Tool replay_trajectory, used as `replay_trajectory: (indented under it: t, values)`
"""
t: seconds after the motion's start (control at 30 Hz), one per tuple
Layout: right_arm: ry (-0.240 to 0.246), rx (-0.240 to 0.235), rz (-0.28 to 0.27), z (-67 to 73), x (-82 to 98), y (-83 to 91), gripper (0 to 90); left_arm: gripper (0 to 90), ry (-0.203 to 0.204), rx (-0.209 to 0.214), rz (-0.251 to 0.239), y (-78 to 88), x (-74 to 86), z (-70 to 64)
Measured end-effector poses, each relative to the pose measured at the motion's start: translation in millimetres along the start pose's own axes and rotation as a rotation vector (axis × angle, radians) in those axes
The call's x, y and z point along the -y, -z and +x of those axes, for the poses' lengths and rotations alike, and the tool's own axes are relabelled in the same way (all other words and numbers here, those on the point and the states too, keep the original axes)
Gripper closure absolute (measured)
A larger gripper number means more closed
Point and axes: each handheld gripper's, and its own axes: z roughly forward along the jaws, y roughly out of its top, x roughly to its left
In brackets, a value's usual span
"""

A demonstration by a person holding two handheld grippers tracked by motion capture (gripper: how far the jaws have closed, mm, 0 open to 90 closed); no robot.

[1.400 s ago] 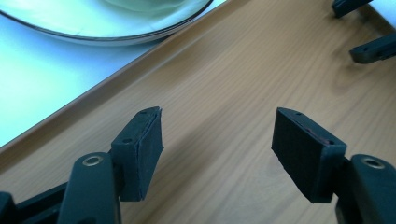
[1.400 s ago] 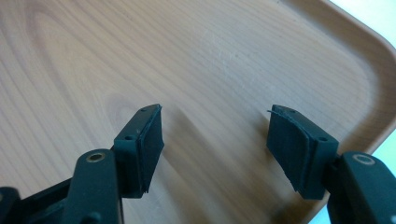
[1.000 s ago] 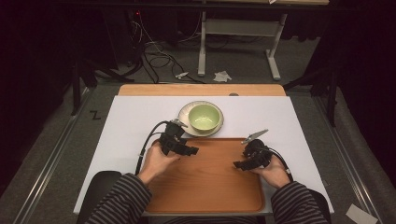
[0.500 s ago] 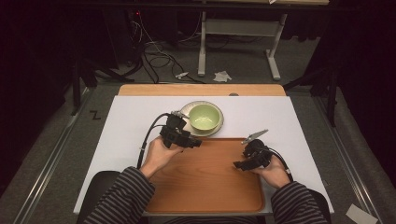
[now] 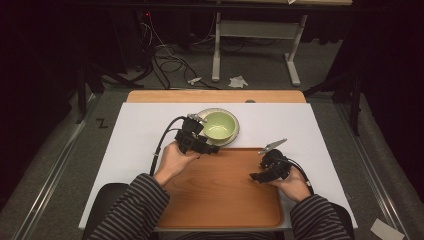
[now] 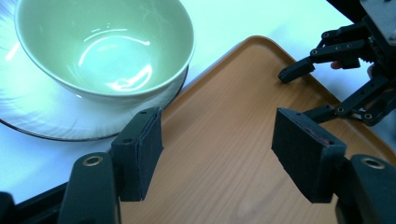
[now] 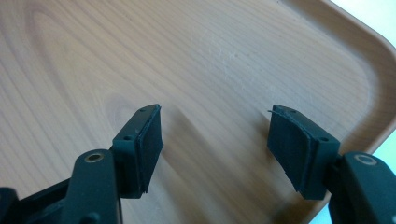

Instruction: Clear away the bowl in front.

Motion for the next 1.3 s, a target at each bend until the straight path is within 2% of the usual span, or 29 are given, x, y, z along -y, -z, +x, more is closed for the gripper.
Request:
replay_trajectory:
  t: [0.5,0.63,0.77,0.83,0.97,1.0,1.3]
  values:
    - [0.004,0.000,0.003,0.1,-0.1,0.1,36.6,36.0,0.018,-0.011,-0.008,-12.8,-17.9,0.0]
    - [0.003,0.000,0.003,0.0,-0.1,0.2,36.7,35.8,0.006,-0.027,-0.008,-17.7,-22.2,0.2]
    - [0.002,0.000,-0.003,-0.1,-0.1,0.1,36.7,35.0,0.020,-0.057,-0.008,-25.9,-30.9,2.2]
    - [0.004,-0.001,-0.005,-0.3,-0.1,0.2,36.8,34.9,0.014,-0.069,-0.004,-28.4,-34.0,4.3]
    - [0.008,-0.001,-0.007,-0.3,-0.1,1.0,36.9,34.9,0.027,-0.082,-0.011,-31.6,-38.8,6.6]
    - [-0.011,0.001,-0.009,0.7,-0.2,1.5,36.9,34.8,0.028,-0.092,-0.010,-33.2,-41.4,8.7]
    - [0.003,0.003,-0.017,-0.3,0.0,2.8,37.2,34.8,0.035,-0.144,-0.010,-42.4,-50.7,20.8]
